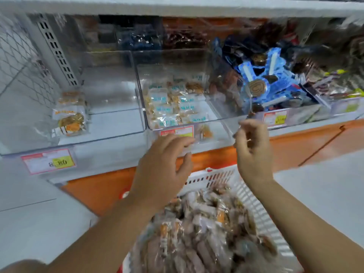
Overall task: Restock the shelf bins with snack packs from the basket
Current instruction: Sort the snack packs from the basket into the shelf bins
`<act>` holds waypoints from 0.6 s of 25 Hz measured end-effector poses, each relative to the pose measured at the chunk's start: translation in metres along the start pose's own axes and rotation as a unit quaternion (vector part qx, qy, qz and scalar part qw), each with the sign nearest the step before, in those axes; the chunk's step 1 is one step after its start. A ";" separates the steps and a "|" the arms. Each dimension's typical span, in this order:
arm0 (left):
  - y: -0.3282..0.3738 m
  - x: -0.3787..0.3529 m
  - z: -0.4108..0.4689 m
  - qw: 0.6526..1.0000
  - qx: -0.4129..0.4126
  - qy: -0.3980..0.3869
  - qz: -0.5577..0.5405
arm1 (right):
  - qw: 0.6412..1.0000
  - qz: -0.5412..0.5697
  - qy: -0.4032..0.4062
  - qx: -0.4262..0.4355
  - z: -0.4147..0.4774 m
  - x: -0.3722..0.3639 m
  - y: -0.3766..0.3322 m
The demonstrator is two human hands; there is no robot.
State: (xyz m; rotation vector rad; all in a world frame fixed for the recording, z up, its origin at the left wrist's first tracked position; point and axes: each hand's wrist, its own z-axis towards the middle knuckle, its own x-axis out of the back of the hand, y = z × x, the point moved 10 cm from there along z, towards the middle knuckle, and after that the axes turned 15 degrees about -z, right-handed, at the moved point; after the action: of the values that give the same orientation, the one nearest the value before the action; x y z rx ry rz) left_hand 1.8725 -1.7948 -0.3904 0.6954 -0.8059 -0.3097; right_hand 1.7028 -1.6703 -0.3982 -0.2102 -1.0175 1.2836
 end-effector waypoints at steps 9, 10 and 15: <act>-0.120 -0.157 -0.175 0.896 0.329 -0.297 0.039 | 0.737 -0.339 -0.571 -0.124 -0.209 -0.106 0.184; -0.118 -0.159 -0.183 0.895 0.334 -0.292 0.040 | 0.727 -0.361 -0.571 -0.121 -0.210 -0.103 0.184; -0.101 -0.152 -0.182 0.895 0.401 -0.190 -0.042 | 0.770 -0.354 -0.523 -0.091 -0.171 -0.092 0.160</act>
State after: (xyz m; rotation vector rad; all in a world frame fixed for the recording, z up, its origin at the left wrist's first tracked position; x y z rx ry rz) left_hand 1.9081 -1.7113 -0.6318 1.4791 -1.2995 -0.1809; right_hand 1.7216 -1.6301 -0.6455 0.7957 -1.9245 0.5057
